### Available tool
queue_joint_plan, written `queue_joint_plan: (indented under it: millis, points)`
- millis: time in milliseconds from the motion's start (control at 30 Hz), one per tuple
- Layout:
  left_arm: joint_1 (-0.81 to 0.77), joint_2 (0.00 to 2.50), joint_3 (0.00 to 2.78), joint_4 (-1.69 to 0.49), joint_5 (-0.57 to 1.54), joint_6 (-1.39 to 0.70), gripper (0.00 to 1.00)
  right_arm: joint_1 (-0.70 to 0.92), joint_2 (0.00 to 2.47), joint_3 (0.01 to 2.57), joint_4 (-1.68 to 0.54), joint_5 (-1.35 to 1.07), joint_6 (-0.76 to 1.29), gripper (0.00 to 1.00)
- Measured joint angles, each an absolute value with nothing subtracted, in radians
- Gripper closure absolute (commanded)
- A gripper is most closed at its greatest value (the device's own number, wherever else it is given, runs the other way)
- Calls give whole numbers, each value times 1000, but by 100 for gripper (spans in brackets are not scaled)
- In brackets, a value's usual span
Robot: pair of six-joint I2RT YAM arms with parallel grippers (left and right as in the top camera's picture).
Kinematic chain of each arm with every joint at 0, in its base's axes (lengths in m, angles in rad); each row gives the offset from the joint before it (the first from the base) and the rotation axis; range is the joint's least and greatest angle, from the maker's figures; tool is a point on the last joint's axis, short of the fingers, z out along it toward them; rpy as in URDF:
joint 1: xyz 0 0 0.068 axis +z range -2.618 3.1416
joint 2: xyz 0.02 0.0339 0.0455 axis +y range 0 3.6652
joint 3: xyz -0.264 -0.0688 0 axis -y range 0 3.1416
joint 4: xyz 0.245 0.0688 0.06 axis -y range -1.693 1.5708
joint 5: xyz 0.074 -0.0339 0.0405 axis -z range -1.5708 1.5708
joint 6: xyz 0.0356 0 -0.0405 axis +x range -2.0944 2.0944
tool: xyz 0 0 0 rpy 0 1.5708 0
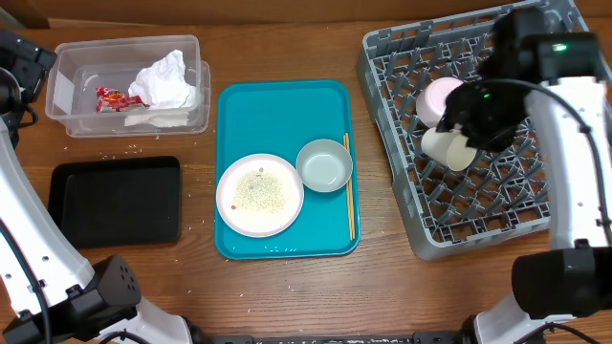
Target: Sort waste into correct bins and load items into the dishwasher
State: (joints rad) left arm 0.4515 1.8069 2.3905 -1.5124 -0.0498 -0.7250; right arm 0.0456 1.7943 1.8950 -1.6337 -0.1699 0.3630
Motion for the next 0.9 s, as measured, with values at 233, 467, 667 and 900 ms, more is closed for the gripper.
queue_joint_plan:
  millis: [233, 467, 667, 900]
  points:
    - [451, 1807, 2391, -1512, -50, -725, 0, 53, 1795, 1715, -1507, -100, 438, 44]
    - [451, 1807, 2391, -1512, -50, -725, 0, 53, 1797, 1638, -1391, -88, 432, 53]
    - [451, 1807, 2391, -1512, -50, -725, 0, 53, 1797, 1634, -1326, -85, 388, 69]
    - [451, 1807, 2391, -1512, -50, -725, 0, 53, 1797, 1628, -1311, -78, 371, 91]
